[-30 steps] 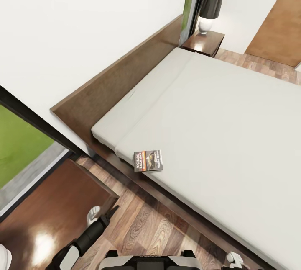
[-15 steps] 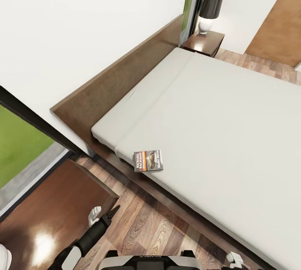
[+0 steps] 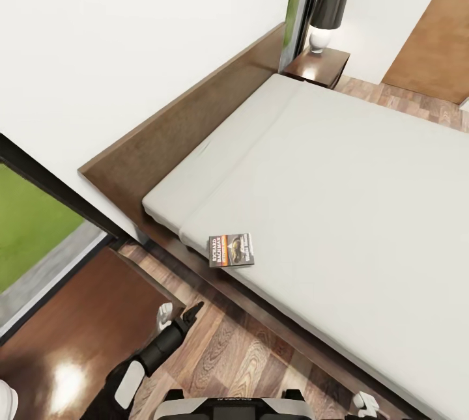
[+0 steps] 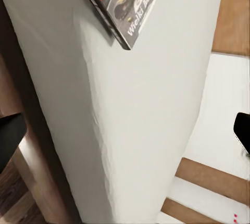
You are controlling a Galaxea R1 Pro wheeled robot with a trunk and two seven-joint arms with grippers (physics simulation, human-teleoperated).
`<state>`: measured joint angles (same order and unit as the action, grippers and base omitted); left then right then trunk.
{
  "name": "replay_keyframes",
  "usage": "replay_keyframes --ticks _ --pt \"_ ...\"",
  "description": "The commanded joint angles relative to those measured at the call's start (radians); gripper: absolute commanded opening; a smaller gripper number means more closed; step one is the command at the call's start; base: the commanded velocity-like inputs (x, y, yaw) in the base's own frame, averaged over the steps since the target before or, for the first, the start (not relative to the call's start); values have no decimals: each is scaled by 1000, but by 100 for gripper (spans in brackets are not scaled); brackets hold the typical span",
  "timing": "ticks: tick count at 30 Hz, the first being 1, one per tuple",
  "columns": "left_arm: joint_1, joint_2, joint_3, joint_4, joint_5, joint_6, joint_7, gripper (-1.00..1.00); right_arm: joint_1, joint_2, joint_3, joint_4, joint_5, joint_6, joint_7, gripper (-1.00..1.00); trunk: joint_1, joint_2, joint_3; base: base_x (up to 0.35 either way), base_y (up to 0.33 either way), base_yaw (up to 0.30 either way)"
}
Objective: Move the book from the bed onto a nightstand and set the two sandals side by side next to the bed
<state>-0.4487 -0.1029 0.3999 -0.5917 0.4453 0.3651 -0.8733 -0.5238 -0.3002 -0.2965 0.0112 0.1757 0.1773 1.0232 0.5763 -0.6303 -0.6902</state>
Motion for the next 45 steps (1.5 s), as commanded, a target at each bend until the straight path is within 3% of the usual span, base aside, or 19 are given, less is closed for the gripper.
replay_keyframes --ticks 1,3,7,16,18,31,35,38,39,41,42,45 --pt "-1 -5 5 -8 1 15 -4 100 -1 0 -9 1 7 7 3 100 0 -1 -1 0 0 0" --pt "-1 -8 5 -17 1 20 -5 100 -1 0 -9 1 7 7 3 100 0 -1 -1 0 0 0" --pt "-1 -7 5 -82 2 71 -74 100 -1 0 -9 1 7 7 3 100 0 -1 -1 0 0 0" --pt "-2 -9 4 -199 4 127 -88 100 -1 0 -9 1 7 7 3 100 0 -1 -1 0 0 0" --pt "-4 -20 4 -222 5 128 -88 100 -1 0 -9 1 7 7 3 100 0 -1 -1 0 0 0" --pt "-31 -32 4 -231 7 121 -77 100 -1 0 -9 1 7 7 2 100 0 -1 -1 0 0 0" --pt "-34 -46 0 -232 47 120 -84 100 -1 0 -9 1 7 7 2 100 0 -1 -1 0 0 0" --pt "-35 -55 -48 -230 68 125 -89 100 -1 0 -9 1 7 7 2 100 0 -1 -1 0 0 0" --pt "-35 -56 -101 -230 73 128 -91 100 -1 0 -9 1 7 7 2 100 0 -1 -1 0 0 0" --pt "-35 -57 -161 -230 75 129 -92 100 -1 0 -9 1 7 7 2 100 0 -1 -1 0 0 0" --pt "-35 -58 -216 -231 77 130 -93 100 -1 0 -9 1 7 7 2 100 0 -1 -1 0 0 0" --pt "-36 -62 -302 -242 90 131 -92 100 -1 0 -9 1 7 7 2 100 0 -1 -1 0 0 0"
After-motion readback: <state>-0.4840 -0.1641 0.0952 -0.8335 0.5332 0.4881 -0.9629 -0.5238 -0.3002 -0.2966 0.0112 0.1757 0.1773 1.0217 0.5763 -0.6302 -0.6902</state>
